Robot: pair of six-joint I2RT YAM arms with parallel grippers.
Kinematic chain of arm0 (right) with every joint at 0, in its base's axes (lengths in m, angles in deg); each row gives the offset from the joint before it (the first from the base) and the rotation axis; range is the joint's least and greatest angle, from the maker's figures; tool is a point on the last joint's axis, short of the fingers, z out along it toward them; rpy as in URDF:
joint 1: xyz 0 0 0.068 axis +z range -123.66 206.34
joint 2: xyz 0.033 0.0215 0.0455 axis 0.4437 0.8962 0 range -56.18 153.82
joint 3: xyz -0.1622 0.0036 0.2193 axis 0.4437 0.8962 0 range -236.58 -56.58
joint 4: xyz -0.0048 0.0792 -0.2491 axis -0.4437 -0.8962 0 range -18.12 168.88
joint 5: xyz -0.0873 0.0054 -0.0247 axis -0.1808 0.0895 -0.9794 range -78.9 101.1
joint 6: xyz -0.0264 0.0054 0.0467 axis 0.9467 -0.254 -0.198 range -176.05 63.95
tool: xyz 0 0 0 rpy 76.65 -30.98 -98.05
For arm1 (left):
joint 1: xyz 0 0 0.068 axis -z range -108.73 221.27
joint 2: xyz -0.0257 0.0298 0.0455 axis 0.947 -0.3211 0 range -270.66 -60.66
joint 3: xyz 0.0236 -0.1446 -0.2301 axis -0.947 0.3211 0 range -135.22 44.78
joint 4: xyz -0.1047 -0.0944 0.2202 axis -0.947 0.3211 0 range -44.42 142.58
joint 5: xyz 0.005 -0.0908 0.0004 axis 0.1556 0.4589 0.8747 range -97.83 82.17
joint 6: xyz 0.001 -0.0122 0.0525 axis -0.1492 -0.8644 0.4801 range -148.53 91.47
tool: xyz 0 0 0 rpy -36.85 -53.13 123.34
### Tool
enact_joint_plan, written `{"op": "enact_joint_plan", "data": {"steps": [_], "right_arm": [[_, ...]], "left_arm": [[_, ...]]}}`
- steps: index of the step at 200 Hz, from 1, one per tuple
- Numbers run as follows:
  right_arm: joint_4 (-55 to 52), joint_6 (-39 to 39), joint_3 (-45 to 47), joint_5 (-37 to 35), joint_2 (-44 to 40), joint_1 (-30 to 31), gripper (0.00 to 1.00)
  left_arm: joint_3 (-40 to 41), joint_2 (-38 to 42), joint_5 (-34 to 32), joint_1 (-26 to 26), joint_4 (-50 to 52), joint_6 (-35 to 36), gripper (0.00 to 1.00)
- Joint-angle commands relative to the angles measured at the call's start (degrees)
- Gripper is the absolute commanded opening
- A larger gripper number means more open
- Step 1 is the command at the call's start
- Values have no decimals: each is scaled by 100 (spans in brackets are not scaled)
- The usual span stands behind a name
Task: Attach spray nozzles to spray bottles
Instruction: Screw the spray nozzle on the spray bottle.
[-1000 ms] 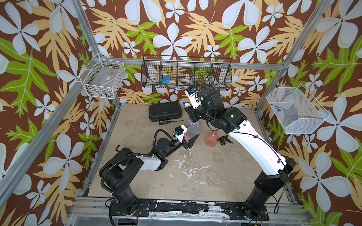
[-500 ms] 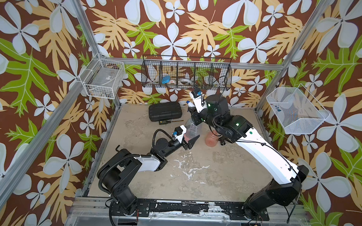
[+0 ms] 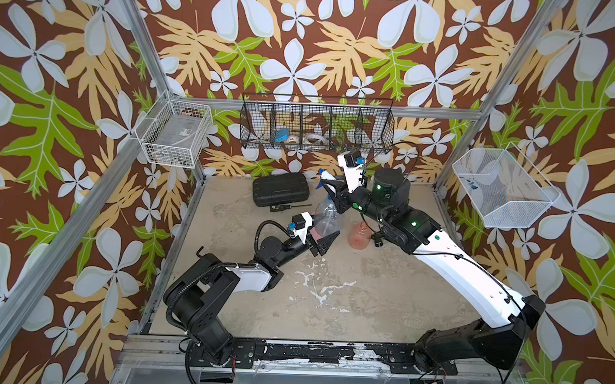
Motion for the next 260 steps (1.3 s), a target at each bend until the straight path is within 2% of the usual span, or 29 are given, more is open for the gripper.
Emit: {"op": "enact_joint_plan", "data": {"steps": [1,54,74,105,157,209,260], "right_arm": [[57,-140,146,265,-111,6,0],[-838,251,-1212,88,460,10,0],[-1079,323,-1466,77,650,12,0],[-912,272,-1284,110,599,30,0],[461,-325,315,25,-59,150,0],[449,-375,526,-107,-165,178,0],[-399,-104,230,-347,23,175,0]], "left_arm": [[-122,-52,-188,-26,-1285,-345,56],[-49,-132,-19,-26,-1208,-285,55],[-32,-102,18,-26,-1143,-256,55],[-40,-125,36,-26,-1158,-281,55],[-260,-300,-83,-26,-1770,-874,52],[-411,-268,-145,-26,-1830,-964,51],[-439,19,-349,-21,-967,-202,51]]}}
